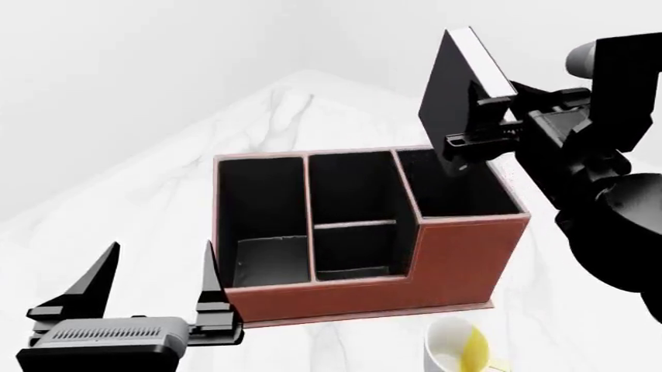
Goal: Pick up the book and place it in the right compartment of the caddy.
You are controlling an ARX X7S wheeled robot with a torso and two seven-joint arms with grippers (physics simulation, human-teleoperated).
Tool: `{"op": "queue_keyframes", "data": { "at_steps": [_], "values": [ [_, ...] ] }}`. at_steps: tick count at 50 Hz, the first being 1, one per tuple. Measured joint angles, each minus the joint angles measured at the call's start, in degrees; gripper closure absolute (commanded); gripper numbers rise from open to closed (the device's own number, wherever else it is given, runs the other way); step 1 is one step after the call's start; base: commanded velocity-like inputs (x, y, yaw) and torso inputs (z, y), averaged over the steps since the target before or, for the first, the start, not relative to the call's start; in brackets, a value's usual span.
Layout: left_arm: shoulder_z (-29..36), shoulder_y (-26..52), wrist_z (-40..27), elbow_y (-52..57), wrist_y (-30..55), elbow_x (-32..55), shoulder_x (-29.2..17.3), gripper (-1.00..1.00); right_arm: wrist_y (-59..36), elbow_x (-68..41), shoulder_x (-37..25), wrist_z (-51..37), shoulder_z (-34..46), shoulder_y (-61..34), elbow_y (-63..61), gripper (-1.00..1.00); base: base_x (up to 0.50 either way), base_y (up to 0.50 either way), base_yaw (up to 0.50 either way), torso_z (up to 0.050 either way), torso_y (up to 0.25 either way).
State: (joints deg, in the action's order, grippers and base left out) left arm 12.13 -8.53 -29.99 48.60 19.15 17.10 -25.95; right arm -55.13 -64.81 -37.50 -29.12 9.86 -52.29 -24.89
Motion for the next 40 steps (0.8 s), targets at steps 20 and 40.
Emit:
{"op": "queue_keyframes", "data": {
  "at_steps": [20,40],
  "values": [
    [0.3,0.1,-0.3,-0.2,-0.1,0.1,-0.2,-1.00,2.2,5.9,0.2,2.1,2.9,-0.6,7.1,1.00,0.00,0.00,0.00,0.000,0.002],
    [0.5,0.1,-0.5,-0.5,-0.4,0.1,-0.4,-1.00,4.1,9.3,1.2,3.9,5.3,-1.1,12.6,1.00,0.00,0.00,0.00,0.001,0.002]
  ]
}}
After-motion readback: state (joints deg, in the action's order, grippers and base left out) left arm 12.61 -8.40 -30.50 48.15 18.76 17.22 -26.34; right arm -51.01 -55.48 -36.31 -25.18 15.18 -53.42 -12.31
